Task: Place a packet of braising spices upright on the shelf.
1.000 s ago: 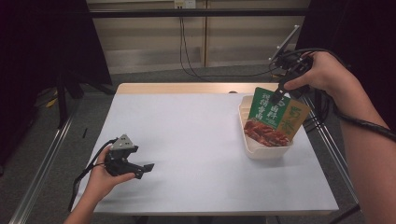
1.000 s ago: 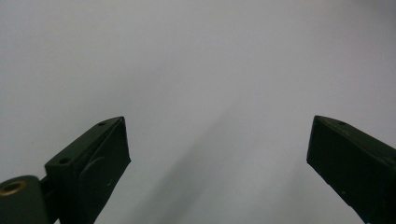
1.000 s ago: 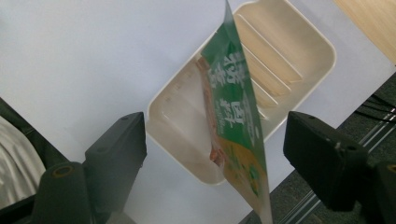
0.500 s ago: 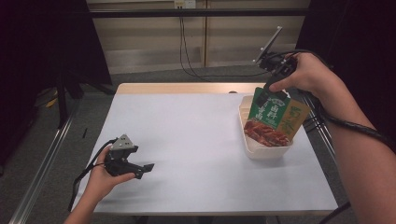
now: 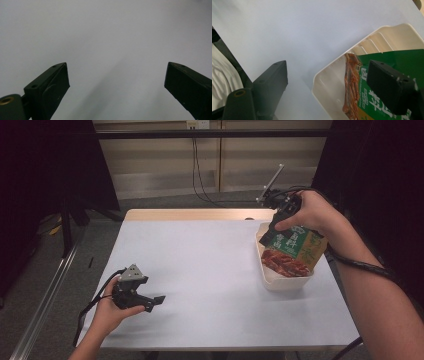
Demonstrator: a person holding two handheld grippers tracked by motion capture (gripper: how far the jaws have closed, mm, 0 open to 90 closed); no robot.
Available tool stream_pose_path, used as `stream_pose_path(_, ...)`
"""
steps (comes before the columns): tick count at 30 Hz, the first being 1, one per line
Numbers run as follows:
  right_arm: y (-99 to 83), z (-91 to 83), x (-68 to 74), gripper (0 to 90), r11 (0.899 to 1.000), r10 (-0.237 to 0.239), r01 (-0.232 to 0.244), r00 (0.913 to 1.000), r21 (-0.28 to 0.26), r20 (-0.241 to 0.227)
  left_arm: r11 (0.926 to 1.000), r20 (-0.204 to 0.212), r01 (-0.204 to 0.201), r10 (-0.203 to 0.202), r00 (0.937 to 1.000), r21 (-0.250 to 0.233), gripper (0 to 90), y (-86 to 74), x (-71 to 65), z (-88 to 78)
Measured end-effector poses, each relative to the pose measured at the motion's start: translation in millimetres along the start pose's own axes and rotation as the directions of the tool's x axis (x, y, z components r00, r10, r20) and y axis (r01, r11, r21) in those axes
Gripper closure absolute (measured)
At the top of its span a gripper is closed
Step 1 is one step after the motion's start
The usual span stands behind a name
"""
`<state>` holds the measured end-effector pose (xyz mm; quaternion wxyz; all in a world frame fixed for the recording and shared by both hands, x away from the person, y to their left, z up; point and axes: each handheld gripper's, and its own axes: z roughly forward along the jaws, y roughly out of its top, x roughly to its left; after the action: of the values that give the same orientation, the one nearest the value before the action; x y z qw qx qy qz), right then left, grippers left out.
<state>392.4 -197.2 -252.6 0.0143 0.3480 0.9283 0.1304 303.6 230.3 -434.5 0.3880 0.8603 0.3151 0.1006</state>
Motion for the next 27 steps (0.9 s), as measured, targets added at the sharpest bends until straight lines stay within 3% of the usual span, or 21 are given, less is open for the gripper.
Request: stream_pose_path(27, -7.7, 61.1, 21.0, 17.3, 0.995, -0.091, 0.092, 0.9954, 0.035, -0.032, 0.9999, -0.008, -0.016, 0.016, 0.9998, 0.006, 5.4, 0.2, 1.1, -1.7)
